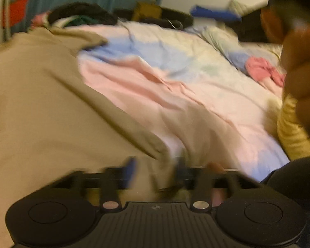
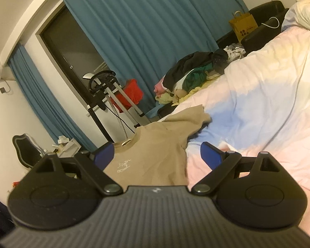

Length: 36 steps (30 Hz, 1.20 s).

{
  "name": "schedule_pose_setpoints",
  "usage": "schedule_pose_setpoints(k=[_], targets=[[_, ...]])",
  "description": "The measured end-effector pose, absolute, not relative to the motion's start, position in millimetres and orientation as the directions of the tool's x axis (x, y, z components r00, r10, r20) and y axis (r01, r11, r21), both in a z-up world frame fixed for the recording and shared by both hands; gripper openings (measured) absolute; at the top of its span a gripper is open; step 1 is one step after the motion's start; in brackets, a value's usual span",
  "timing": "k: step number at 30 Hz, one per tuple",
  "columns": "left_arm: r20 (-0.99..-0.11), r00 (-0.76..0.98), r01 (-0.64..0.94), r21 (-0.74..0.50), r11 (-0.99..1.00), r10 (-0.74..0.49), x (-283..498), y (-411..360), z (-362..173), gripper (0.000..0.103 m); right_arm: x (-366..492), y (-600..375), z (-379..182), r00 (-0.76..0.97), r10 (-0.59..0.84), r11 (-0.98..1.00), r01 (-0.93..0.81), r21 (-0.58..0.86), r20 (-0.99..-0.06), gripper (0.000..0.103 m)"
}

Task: Fold clothes

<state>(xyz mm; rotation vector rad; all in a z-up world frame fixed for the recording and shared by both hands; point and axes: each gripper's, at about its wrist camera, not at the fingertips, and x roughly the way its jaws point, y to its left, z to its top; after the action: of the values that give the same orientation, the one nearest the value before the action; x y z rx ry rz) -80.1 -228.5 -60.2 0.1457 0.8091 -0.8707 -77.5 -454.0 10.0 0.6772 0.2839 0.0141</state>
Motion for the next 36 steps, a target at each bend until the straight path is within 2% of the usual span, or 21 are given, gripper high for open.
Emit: schedule_pose_setpoints(k=[1,9,11,15,18,22,26,31,33,34,36], targets=[[-0.667,0.405,0.723,-0.185,0.666,-0.625,-80.2,-219.0,-51.5,0.076,-75.2,-454.4,8.9,0.961,0.113,0.773,0.074,0.63,-0.251,0.093],[-0.563,0.607,0.596,-0.144,0.79,-0.561,-59.5,-111.3,9.9,0.086,21.0,-453.6,-16.0,0.93,0.263,0.655,0.024,0.756,-0.257,0.091],[-0.536,0.671,0.536,-0.127,0.834,-0.513,-49.5,-91.1,9.7,0.088,55.6,-454.5,-27.7,0.925,0.28,0.627,0.027,0.779,-0.257,0.082],[-0.516,0.76,0.377,-0.146,0.915,-0.395,-26.5,-58.0,-3.4,0.088,114.6,-460.0,-68.9,0.911,0.265,0.565,0.118,0.817,-0.315,0.082],[-0.524,0.769,0.292,-0.222,0.93,-0.366,-5.8,-44.3,-12.4,0.088,145.6,-463.0,-93.3,0.912,0.243,0.553,0.15,0.819,-0.331,0.076],[-0.54,0.773,0.252,-0.221,0.942,-0.334,19.6,-43.4,-25.0,0.088,181.8,-468.2,-128.8,0.901,0.191,0.558,0.226,0.798,-0.389,0.075],[-0.526,0.781,0.259,-0.216,0.942,-0.335,36.7,-47.2,-33.2,0.088,199.9,-471.5,-142.7,0.938,0.15,0.59,0.169,0.79,-0.313,0.074],[-0.531,0.773,0.259,-0.236,0.937,-0.347,52.5,-45.6,-45.7,0.088,236.5,-482.1,-153.5,0.973,0.129,0.518,0.097,0.85,-0.19,0.075],[-0.536,0.769,0.245,-0.258,0.935,-0.349,58.9,-43.9,-50.4,0.088,251.6,-484.4,-155.5,0.976,0.12,0.523,0.091,0.847,-0.179,0.068],[-0.538,0.766,0.234,-0.276,0.932,-0.352,62.5,-43.3,-51.7,0.088,260.6,-485.5,-154.9,0.975,0.117,0.533,0.101,0.84,-0.191,0.061],[-0.54,0.762,0.227,-0.293,0.929,-0.356,68.8,-42.9,-54.9,0.088,279.1,-487.4,-152.7,0.968,0.113,0.554,0.125,0.823,-0.223,0.054]])
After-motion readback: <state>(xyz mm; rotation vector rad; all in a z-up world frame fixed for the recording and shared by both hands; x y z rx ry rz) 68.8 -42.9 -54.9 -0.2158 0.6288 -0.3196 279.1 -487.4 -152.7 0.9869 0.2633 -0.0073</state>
